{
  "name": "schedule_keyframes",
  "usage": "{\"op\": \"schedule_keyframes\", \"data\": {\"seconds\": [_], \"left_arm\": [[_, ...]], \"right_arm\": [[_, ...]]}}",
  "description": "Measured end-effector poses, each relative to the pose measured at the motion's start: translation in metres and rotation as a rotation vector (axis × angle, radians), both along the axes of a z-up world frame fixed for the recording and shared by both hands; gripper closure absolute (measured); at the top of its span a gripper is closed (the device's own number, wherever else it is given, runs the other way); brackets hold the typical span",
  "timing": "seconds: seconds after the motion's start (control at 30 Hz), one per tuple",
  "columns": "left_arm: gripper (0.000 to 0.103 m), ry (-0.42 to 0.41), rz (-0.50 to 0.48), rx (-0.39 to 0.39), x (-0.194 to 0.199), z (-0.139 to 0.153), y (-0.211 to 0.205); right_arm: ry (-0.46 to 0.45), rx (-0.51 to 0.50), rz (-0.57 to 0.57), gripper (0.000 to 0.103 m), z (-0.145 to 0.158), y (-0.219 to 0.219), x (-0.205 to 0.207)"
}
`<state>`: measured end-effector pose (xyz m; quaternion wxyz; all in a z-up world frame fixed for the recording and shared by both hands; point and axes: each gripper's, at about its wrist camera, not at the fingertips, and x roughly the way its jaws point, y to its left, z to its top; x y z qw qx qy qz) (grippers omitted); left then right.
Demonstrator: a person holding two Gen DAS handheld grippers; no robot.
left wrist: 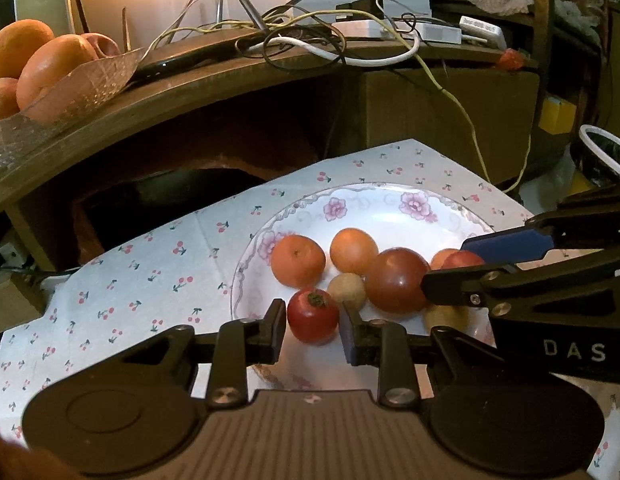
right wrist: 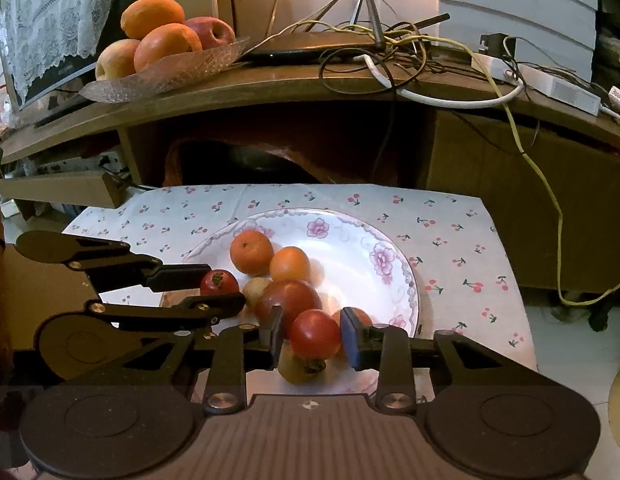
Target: Organize fruits
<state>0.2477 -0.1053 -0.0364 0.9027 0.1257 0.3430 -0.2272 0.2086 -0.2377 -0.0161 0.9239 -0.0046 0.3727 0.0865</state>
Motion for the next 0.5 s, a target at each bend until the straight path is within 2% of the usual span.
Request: {"op": "schedule_keyframes", "data": {"seconds": [0.2,0.5], "left_arm": [[0.064,0.008,0.003,0.002,-0.006,0.001,0.004],[0.063,0.002,0.035,-0.011,-0.021,0.013,0.009]], "right_arm": [[0.001,0.007,0.001,0.058,0.004,-0.001,-0.007],[0.005,0.017,-0.027,0.056,0.01,-0.012,-0.017]]}}
